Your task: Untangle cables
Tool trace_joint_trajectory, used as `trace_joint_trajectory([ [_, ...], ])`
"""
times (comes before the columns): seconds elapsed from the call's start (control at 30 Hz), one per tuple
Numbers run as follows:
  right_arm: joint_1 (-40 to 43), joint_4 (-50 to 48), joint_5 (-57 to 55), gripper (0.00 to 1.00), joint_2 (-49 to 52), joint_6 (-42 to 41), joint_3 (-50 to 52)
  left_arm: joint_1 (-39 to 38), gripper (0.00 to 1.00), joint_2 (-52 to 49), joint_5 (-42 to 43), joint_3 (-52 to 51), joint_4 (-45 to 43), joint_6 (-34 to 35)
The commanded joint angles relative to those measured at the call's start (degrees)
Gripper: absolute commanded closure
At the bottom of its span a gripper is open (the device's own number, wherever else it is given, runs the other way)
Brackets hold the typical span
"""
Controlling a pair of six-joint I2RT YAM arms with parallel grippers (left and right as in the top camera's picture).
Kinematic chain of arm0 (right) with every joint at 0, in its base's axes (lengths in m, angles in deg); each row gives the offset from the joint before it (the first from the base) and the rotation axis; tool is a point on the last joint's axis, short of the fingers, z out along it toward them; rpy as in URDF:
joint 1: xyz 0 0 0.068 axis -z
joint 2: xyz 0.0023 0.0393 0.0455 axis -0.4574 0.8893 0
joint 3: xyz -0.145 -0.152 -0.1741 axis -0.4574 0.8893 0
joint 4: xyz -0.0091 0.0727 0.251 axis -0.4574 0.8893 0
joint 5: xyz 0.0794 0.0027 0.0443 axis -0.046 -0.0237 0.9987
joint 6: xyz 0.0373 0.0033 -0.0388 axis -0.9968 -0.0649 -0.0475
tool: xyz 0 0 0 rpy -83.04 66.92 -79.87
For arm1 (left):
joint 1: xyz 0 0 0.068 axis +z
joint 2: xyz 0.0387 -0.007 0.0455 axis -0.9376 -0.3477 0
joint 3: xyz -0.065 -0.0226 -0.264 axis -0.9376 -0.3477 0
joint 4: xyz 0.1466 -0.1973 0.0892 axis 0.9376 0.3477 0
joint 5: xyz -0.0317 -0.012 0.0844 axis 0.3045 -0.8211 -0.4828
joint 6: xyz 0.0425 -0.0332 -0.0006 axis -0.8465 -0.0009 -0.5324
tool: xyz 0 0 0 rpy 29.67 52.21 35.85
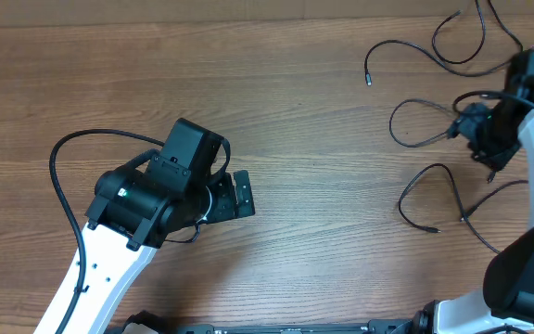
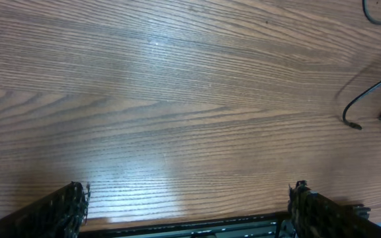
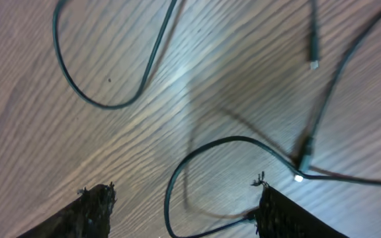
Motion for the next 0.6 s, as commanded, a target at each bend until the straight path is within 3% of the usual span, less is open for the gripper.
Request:
trace_joint_trajectory([
  [0.0,-1.7,-3.1,1.9,0.30,0.2,-0.5,5.8,-0.3,0.00,-0.3,-1.0,-0.3,0.0,0.5],
  [0.27,-3.9,-14.0,5.6,0.44,0.2,-2.9,17.3,-0.3,0.00,-0.3,-1.0,-0.3,0.0,0.5],
  [0.57,-3.9,-15.7,5.7,0.88,0.2,-3.1,19.0,-0.3,0.00,-0.3,-1.0,-0.3,0.0,0.5],
])
